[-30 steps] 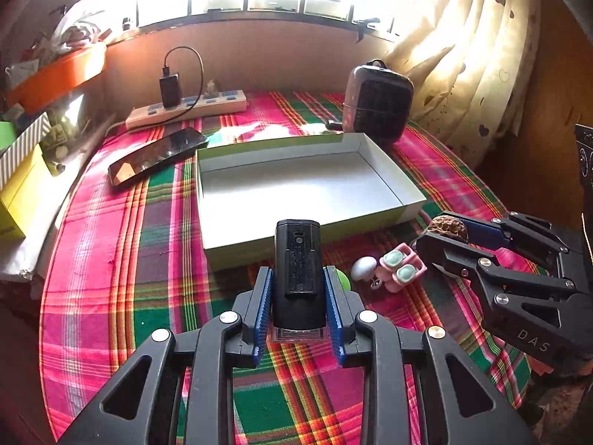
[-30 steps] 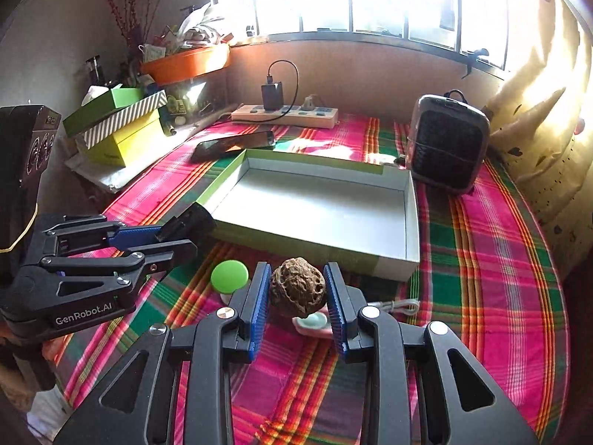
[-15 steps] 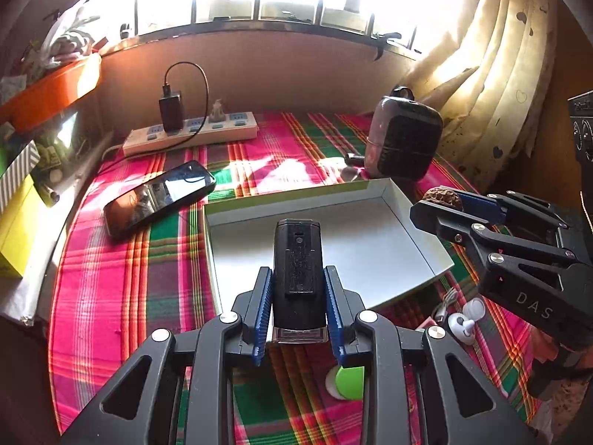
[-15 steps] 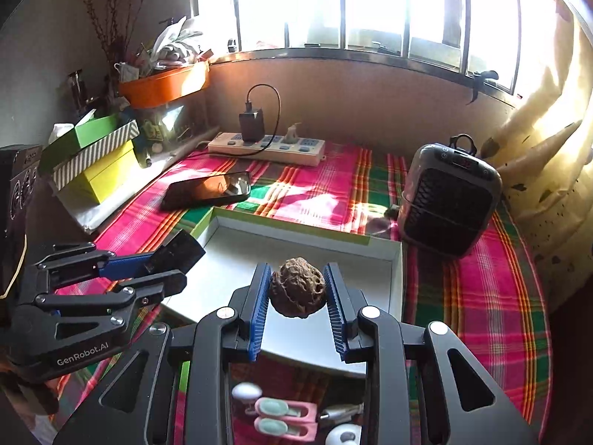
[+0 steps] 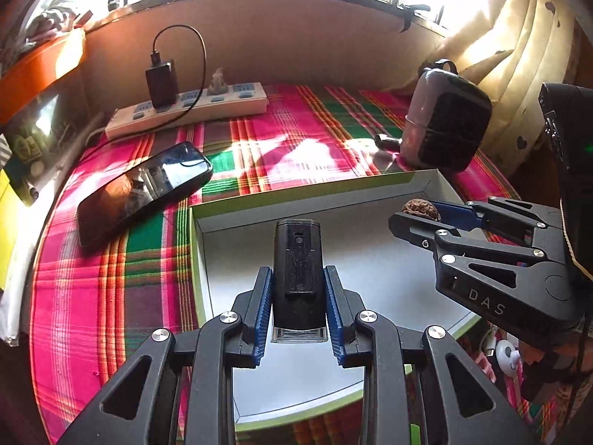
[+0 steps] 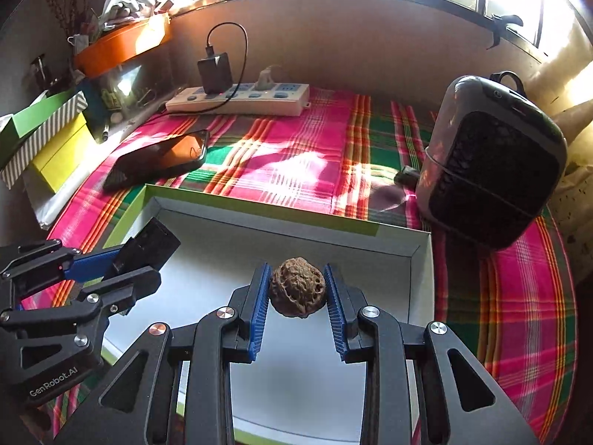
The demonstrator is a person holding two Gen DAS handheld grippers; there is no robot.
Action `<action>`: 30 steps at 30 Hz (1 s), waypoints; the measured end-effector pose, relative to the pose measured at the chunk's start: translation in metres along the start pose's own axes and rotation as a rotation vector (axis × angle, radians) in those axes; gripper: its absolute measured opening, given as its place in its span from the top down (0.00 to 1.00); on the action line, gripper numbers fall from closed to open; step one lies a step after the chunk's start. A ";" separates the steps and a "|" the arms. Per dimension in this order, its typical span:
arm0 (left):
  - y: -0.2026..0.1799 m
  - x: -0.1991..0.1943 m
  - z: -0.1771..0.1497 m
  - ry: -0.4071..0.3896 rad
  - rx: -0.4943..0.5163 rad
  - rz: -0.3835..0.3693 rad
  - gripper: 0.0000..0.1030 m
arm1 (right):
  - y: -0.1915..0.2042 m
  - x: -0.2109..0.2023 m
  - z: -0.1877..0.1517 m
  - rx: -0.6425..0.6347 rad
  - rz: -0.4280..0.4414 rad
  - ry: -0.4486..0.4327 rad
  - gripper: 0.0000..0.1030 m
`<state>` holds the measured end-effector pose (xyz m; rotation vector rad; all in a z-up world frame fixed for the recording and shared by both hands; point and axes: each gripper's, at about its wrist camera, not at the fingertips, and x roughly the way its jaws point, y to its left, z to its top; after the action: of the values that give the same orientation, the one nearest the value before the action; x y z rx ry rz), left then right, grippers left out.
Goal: Organize objects
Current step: 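Carry the walnut and flashlight over the open white box with both tools, then lower both held objects into the box and open both tools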
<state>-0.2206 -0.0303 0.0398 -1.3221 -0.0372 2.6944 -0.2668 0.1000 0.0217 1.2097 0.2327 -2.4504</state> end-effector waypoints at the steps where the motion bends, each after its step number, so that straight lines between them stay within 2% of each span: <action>1: 0.001 0.003 0.001 0.001 0.005 0.010 0.76 | 0.000 0.002 0.000 -0.008 -0.005 -0.001 0.70; 17: 0.012 0.029 0.004 0.038 -0.021 0.022 0.75 | -0.001 0.024 0.007 -0.029 -0.038 0.035 0.70; 30: 0.010 0.030 0.004 0.031 -0.017 0.021 0.75 | 0.000 0.030 0.007 -0.030 -0.042 0.059 0.70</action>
<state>-0.2433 -0.0354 0.0180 -1.3767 -0.0427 2.6958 -0.2887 0.0897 0.0021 1.2775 0.3140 -2.4402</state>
